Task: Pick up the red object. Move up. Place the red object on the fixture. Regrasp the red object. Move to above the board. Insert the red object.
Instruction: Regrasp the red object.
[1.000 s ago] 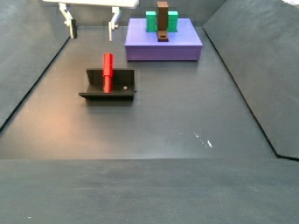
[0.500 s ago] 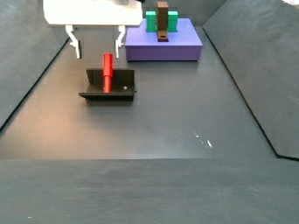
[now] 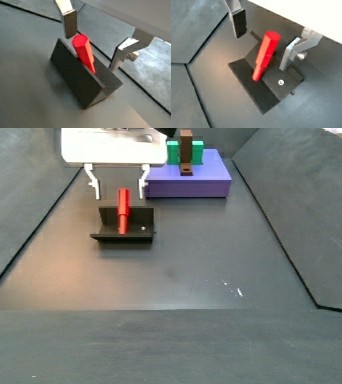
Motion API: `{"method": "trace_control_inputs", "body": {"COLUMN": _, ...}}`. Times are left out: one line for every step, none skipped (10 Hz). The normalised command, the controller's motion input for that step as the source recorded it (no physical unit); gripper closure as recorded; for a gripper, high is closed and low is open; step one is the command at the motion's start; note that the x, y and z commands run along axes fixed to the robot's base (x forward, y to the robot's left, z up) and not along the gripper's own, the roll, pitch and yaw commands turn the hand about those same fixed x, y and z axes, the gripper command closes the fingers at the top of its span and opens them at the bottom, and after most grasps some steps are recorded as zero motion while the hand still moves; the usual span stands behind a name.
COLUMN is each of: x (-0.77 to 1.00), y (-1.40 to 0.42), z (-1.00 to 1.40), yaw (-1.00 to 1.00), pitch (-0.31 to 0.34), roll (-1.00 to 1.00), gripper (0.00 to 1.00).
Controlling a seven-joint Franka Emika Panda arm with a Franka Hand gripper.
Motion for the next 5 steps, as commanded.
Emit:
{"method": "trace_control_inputs", "body": {"x": -0.08, "y": 0.0, "z": -0.2, "yaw": 0.08, "pitch": -0.017, "roll": 0.31, "gripper": 0.0}}
{"method": "trace_control_inputs", "body": {"x": 0.0, "y": 0.0, "z": -0.22, "yaw": 0.05, "pitch": 0.0, "roll": 0.57, "gripper": 0.0}}
{"method": "trace_control_inputs", "body": {"x": 0.0, "y": 0.0, "z": -0.32, "yaw": 0.01, "pitch": 0.0, "roll": 0.8, "gripper": 0.0}}
{"method": "trace_control_inputs", "body": {"x": 0.0, "y": -0.02, "z": -0.26, "yaw": 0.04, "pitch": 0.0, "roll": 0.71, "gripper": 0.0}}
{"method": "trace_control_inputs", "body": {"x": 0.11, "y": -0.11, "z": 0.0, "yaw": 0.1, "pitch": 0.009, "roll": 0.23, "gripper": 0.0}}
